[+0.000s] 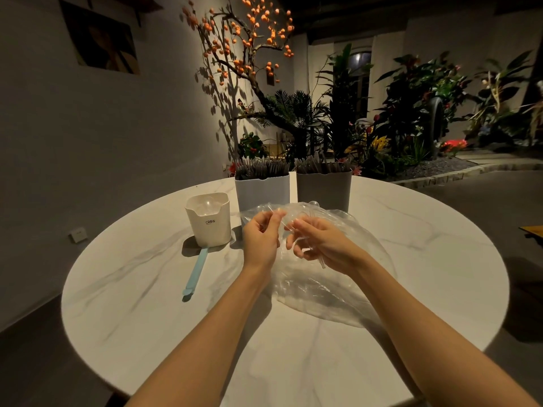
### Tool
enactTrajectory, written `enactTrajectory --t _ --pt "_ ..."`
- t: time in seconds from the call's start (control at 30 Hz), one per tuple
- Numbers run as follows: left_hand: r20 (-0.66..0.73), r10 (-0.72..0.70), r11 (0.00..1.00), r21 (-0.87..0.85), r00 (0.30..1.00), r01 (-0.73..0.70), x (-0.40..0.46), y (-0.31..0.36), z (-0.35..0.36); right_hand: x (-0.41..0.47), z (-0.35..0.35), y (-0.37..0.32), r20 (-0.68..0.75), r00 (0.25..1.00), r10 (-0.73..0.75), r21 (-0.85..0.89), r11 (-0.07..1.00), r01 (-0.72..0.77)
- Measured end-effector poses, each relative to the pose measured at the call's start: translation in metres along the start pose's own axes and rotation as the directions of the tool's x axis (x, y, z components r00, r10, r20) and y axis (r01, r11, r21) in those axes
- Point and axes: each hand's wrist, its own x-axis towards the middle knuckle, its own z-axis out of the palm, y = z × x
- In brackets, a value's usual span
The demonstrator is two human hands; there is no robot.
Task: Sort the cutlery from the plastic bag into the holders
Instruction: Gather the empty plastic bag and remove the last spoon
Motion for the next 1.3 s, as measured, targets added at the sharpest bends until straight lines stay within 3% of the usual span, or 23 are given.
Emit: enactTrajectory --t 0.17,0.4,0.47,0.57,0.63,0.73,0.87,1.0,1.1,1.2,1.3 --pt "-0.044 0.124 0.987 0.113 0.991 -0.118 0.005 -0.003 -0.004 0.001 -0.001 0.000 -0.131 0.990 -0.045 -0.001 0.999 0.045" --pt "0.048 0.404 0.810 0.445 0.914 -0.381 0.003 -0.009 -0.002 0.003 -0.005 0.001 -0.357 0.924 -0.139 -0.068 0.990 0.123" --pt "0.097 0.502 0.695 0.546 0.860 -0.468 0.002 -0.013 -0.003 0.004 -0.004 0.002 -0.362 0.921 -0.146 -0.132 0.986 0.105" --pt "0.289 0.598 0.376 0.722 0.747 -0.581 0.002 -0.021 -0.004 0.004 -0.002 0.005 -0.328 0.932 -0.154 -0.179 0.979 0.099" --pt "0.376 0.591 0.201 0.789 0.714 -0.581 0.002 -0.022 -0.002 0.005 -0.001 0.006 -0.312 0.937 -0.160 -0.192 0.976 0.102" --pt "0.498 0.516 0.123 0.762 0.696 -0.636 0.000 -0.019 0.000 0.005 -0.002 0.006 -0.296 0.944 -0.144 -0.149 0.983 0.103" --pt "0.565 0.437 0.192 0.701 0.700 -0.687 -0.007 -0.013 -0.001 0.003 -0.009 0.005 -0.252 0.963 -0.094 -0.037 0.996 0.087" --pt "0.385 0.412 0.460 0.695 0.826 -0.553 -0.010 -0.007 -0.001 0.004 -0.012 0.005 -0.217 0.975 -0.035 0.035 0.998 0.044" --pt "0.289 0.412 0.658 0.561 0.864 -0.502 -0.012 -0.005 -0.002 0.003 -0.011 0.006 -0.143 0.990 0.005 0.074 0.997 0.005" --pt "0.208 0.345 0.822 0.403 0.915 -0.402 -0.014 0.001 0.000 0.001 -0.003 0.005 -0.126 0.992 0.008 -0.104 0.994 -0.022" --pt "0.233 0.299 0.888 0.286 0.925 -0.359 -0.014 0.005 0.000 0.000 0.002 0.007 -0.103 0.995 0.013 -0.244 0.969 -0.038"
